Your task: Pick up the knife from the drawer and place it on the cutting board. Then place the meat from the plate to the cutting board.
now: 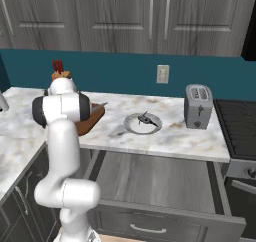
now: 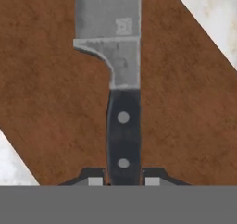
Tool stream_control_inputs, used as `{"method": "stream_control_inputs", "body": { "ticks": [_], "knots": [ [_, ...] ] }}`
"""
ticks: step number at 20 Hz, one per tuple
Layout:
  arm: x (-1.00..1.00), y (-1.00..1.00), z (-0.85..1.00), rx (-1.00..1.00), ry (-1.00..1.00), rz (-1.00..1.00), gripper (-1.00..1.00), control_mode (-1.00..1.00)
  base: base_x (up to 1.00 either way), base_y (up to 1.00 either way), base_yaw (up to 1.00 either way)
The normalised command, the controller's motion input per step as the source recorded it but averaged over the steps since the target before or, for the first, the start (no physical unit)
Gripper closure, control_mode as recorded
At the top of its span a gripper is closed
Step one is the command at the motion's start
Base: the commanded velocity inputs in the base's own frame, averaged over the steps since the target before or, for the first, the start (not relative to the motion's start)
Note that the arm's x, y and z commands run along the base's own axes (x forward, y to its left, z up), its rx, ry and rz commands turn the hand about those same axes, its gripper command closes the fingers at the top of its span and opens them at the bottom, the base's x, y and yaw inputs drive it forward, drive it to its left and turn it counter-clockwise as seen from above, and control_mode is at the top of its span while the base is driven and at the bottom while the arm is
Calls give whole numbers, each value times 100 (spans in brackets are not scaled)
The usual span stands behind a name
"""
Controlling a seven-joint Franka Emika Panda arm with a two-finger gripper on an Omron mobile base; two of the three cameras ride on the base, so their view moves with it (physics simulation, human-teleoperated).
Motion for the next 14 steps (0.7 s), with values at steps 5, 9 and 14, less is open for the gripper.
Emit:
{"method": "stream_control_inputs", "body": {
  "ticks": [5, 9, 14],
  "knots": [
    [18, 5, -18, 0, 0, 6, -100, -100, 0, 0, 0],
    [9, 1, -9, 2, 0, 5, -100, -100, 0, 0, 0],
    [0, -6, 4, 4, -2, 2, -100, -100, 0, 0, 0]
  ]
}}
